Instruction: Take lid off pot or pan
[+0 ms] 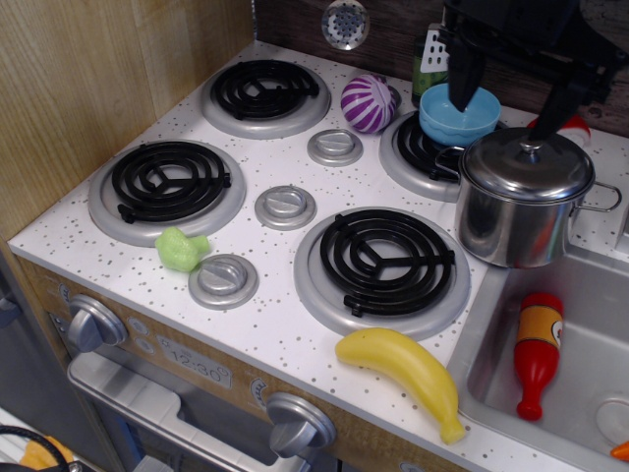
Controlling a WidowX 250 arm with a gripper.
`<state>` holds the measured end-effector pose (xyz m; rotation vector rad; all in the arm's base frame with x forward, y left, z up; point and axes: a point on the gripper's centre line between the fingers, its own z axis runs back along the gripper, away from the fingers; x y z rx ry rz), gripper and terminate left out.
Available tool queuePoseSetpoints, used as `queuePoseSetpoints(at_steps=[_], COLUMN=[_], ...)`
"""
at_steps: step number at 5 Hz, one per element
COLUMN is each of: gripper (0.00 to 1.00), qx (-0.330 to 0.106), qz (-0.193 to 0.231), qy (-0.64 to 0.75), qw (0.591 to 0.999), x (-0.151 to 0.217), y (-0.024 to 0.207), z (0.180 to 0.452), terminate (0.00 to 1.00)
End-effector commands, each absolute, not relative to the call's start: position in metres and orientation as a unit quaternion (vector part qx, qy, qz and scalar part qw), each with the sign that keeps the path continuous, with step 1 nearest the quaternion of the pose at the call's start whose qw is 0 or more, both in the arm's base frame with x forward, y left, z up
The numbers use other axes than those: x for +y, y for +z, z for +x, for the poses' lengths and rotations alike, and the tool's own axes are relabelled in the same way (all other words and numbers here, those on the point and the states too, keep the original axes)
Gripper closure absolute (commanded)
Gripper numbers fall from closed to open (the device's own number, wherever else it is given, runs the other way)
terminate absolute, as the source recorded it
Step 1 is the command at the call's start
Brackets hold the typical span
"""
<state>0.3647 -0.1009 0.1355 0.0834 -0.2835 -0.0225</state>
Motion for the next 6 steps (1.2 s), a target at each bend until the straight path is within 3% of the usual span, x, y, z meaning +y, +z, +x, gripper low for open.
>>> queuePoseSetpoints(at_steps=[1, 4, 5, 6], gripper=[0.0, 0.0, 1.0, 1.0], qx=[-0.18, -0.206, -0.205, -0.199], qz=[0.025, -0.015, -0.017, -0.019], qy=[-0.036, -0.055, -0.048, -0.046], qw=[0.983, 0.977, 0.978, 0.979], x=[-0.102, -0.106, -0.107, -0.108], y=[0.136, 0.099, 0.095, 0.097], z=[0.395, 0.417, 0.419, 0.419], terminate=[0.0, 0.0, 0.0, 0.0])
